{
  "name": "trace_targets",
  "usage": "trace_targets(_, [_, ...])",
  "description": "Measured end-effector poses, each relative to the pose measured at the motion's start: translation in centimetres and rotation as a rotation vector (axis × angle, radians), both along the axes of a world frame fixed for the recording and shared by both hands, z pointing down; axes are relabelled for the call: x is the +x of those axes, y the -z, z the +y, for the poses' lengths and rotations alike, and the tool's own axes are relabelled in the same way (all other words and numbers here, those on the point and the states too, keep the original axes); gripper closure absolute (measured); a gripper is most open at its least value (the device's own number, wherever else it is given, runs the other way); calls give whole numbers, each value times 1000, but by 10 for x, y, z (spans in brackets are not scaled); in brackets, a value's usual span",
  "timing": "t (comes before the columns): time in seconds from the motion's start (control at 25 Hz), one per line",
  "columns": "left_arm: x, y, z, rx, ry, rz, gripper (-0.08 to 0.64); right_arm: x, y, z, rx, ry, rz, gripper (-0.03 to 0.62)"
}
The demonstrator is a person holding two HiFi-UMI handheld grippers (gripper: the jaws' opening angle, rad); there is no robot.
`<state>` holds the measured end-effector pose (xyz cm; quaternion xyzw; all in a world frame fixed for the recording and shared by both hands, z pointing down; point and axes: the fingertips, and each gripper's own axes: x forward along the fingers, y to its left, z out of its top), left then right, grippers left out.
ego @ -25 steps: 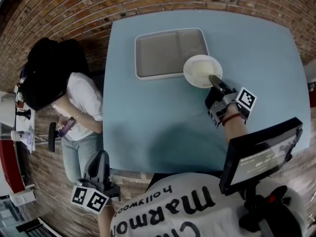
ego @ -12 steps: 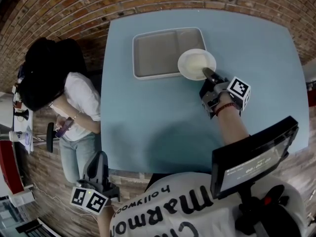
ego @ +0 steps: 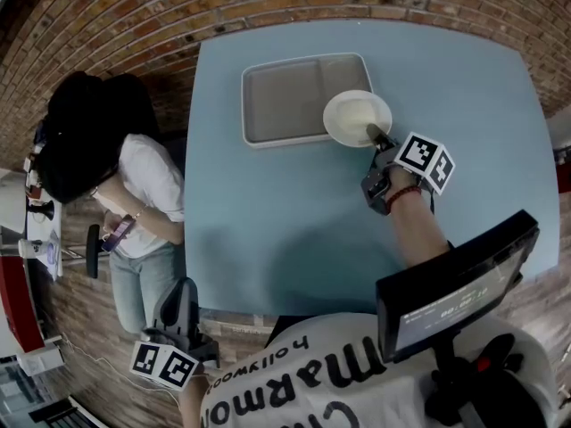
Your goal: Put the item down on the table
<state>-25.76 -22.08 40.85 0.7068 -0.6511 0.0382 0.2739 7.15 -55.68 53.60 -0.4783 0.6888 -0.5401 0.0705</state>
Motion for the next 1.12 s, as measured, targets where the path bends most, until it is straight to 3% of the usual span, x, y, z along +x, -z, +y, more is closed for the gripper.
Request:
trace_targets(0.12, [0,0,-1,-4,-3,3,540,0,4,-3,44,33,199,491])
trace_targets(0.2, [0,-1,0,-10,-3,6,540,0,6,-6,70,56,277,486])
trace_targets(0.36, [1,-3,2,-14,-1,8,540,1,5,-8,107,86,377,480])
trace_targets(0.56, [2,-5,1,-15,-6,10,540,2,1,-10,118,93,426,466])
trace_targets(0.96, [1,-6,6,-17,3,16,540,0,4,-22,304,227,815,396])
trace_targets(1.12, [2,-8,7,-14,-2,20,540,-1,6,-23,339,264,859,394])
